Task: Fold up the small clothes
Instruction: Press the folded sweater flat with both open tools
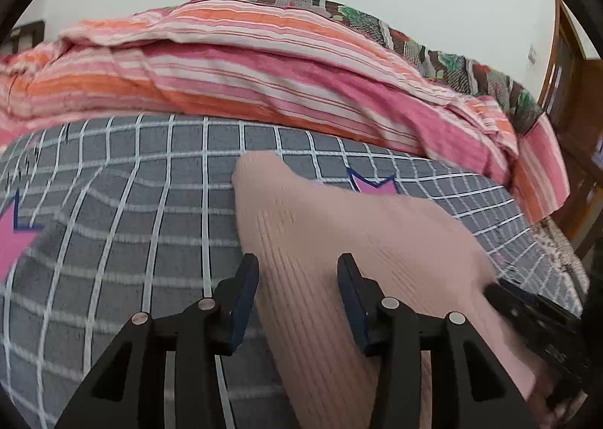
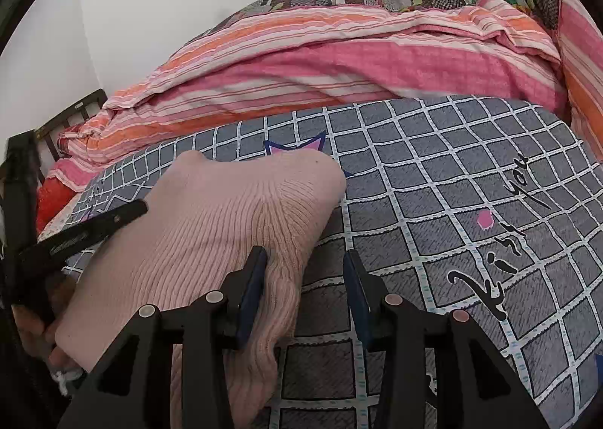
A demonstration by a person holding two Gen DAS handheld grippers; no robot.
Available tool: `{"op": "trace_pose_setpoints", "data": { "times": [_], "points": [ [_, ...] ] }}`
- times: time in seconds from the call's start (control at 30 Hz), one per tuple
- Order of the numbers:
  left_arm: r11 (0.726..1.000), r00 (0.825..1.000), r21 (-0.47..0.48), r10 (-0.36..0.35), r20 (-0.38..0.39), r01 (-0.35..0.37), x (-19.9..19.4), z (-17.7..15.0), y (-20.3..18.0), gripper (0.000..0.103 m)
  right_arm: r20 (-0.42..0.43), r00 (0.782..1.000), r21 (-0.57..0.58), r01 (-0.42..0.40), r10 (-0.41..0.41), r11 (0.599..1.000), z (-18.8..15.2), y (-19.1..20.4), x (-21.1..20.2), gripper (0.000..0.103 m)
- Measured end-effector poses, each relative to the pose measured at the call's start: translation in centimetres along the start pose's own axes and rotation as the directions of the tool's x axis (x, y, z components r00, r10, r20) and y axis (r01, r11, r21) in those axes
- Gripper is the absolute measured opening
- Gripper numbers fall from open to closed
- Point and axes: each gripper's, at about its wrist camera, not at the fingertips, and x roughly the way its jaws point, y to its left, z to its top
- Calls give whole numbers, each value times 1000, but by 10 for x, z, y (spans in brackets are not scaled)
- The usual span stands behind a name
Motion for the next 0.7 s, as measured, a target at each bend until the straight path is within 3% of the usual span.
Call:
{"op": "trace_pose_setpoints", "data": {
  "times": [0.1,0.27,0.4,0.7],
  "points": [
    [999,1000,-44,-15,10,15,-15,-16,-2,48,0,1000,-3,6,-6,1000,0,1,-1,40],
    [999,998,-31,30,47,-28,-33,-35,-13,51,3,1000,-2,9,-9,1000,-2,1,-2,40],
    [998,996,-18,69,56,-68,-32,-36,-15,56,12,1000,-4,16,-16,1000,-4,2,-4,40],
    [998,997,-21,61,46,-60,-34,-35,-13,57,39,999,-19,37,-36,999,-6,4,-5,40]
  ]
}}
